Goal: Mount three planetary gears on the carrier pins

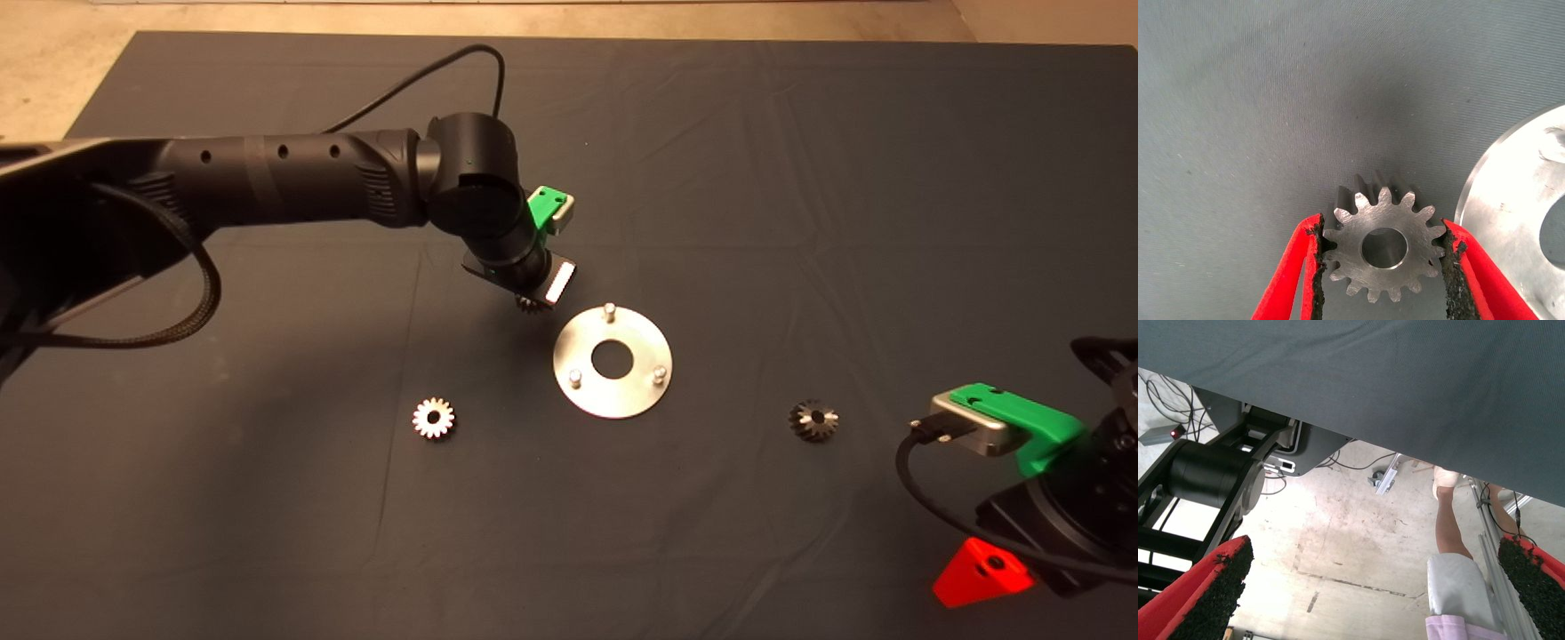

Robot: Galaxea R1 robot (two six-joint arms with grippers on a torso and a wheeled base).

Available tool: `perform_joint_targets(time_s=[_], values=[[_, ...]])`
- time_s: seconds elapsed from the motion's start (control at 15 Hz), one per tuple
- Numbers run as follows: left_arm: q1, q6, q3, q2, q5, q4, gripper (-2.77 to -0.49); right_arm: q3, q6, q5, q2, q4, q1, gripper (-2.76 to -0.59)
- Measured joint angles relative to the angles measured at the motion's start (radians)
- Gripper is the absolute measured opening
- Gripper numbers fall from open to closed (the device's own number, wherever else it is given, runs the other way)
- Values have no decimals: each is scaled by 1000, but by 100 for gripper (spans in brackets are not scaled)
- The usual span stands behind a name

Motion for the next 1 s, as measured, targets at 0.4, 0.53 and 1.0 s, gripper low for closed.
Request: perform_joint_targets(time_s=[0.4,0.53,1.0], values=[[-59,95,-9,25,-2,-98,-233,0,0,0,1,0,0,-63],[-67,103,-9,58,-10,-127,-233,0,0,0,0,0,0,-63],[-67,65,-40,93,-44,-147,-235,0,0,1,0,0,-9,-63]])
